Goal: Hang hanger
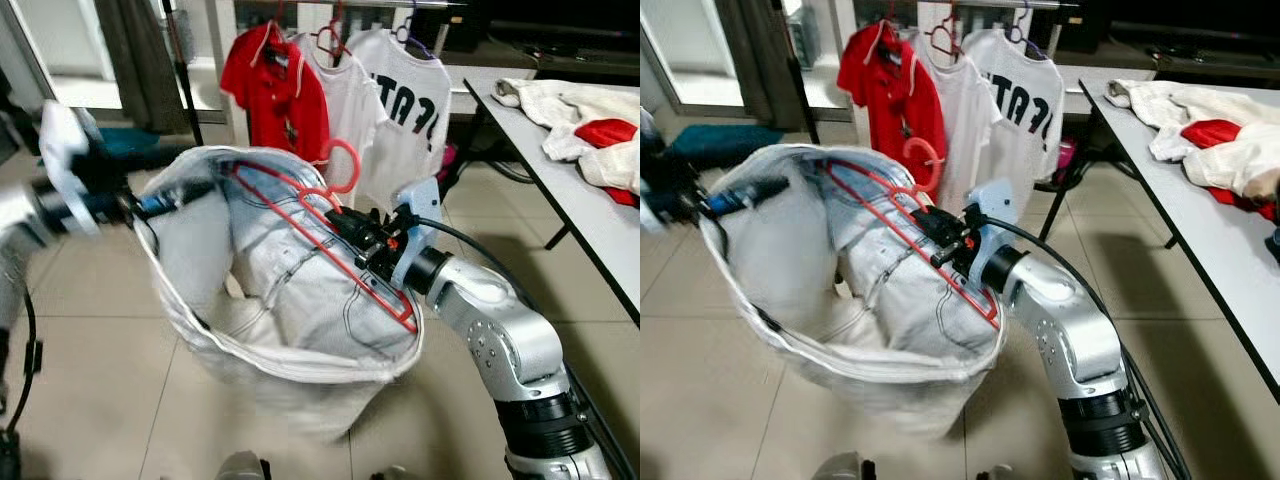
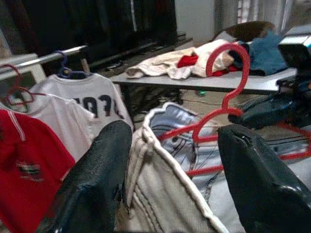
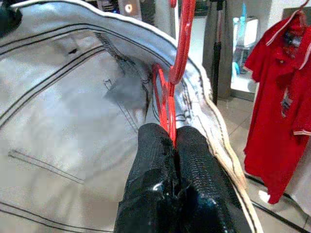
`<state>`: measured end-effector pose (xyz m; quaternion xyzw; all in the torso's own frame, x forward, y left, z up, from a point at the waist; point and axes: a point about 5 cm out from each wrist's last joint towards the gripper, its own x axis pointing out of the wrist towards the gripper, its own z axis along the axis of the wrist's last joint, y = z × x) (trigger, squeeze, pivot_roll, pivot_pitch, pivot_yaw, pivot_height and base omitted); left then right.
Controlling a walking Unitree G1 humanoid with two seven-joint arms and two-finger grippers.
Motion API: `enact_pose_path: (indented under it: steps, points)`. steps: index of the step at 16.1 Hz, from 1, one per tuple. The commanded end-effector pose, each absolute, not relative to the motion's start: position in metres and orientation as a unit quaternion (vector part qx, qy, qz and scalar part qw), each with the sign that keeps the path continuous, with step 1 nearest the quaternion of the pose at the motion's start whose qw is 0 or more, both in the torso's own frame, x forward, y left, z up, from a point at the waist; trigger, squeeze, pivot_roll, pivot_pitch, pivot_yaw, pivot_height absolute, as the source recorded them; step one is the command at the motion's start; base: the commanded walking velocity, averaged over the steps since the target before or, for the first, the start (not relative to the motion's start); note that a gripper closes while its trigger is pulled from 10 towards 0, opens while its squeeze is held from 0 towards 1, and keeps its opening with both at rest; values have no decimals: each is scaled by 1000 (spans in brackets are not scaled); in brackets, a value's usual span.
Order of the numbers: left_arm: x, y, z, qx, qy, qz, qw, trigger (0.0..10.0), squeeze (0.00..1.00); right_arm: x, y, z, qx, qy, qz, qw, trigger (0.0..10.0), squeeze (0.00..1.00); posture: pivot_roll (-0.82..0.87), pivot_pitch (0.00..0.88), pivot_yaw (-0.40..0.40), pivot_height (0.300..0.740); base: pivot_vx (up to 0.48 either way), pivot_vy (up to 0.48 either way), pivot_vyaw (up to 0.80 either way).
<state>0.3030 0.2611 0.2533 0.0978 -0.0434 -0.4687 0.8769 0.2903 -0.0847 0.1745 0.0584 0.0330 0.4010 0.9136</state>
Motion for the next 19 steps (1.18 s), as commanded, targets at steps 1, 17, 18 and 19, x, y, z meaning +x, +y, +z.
enact_pose_path:
  steps: [1,17,18,19]
  points:
    - [302,263,259,97,-39,-482,870,10000,1000,289,-84,188,45,-2,410,911,10000,0,45,0,-3,705,0,0,0]
    - [306,264,250,133,-69,-389,909,10000,898,285,-92,171,19,19,406,914,10000,0,45,0,-8,705,0,0,0]
    - [304,272,262,129,-71,-404,903,10000,384,283,-92,173,12,14,420,907,10000,0,50,0,-11,705,0,0,0]
    - [304,276,266,131,-68,-412,899,10000,75,282,-92,174,7,11,430,903,10000,0,50,0,-11,705,0,0,0]
